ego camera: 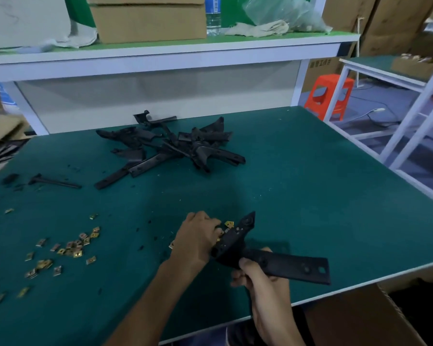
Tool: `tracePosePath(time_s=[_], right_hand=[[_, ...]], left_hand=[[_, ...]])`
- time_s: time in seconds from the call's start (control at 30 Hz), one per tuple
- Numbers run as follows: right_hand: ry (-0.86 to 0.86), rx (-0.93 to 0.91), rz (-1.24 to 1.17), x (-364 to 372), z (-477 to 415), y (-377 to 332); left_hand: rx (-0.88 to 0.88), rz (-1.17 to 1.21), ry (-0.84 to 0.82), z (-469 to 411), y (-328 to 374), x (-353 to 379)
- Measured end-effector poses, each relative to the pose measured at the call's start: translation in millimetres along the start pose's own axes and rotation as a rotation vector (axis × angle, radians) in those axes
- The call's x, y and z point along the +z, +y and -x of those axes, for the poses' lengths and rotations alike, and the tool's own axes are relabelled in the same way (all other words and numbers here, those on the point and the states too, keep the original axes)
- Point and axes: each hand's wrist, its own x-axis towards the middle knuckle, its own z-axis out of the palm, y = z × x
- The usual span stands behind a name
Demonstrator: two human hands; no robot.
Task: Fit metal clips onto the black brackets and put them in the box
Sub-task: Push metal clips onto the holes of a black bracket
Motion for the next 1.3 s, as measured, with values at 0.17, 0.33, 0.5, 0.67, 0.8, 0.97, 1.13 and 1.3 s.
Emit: tracePosePath(time_s=[0.17,0.33,0.5,0.67,0.8,0.97,1.13,1.3], right_hand=[[0.012,0.000,-0.044,1,0,1],[0.013,0.077,-0.137,1,-2,-4],[-0.004,0.085,-0.132,8,-8,-3],[-0.004,0.070,-0.099,13,-10,5],[-0.096,0.015,-0.051,10,-7,3],[-0.169,-0.001,-0.019,8,-9,4],[-0.153,0.003,-0.040,9,-8,4],[-0.132,-0.038,0.025,10,-7,6]], left_hand=[[0.004,0.090,0.102,5,-3,-5],[-0.055,0.454,0.259,24,-9,-15],[-0.143,0.658,0.259,42,-20,-23],[-0.198,0.823,0.323,56,-17,-24],[-0.221,1.122,0.242,70,-5,-24],[-0.280,1.291,0.230,79,7,-24],[-0.298,1.316,0.183,84,6,-28],[-0.288,1.250,0.160,86,3,-31]])
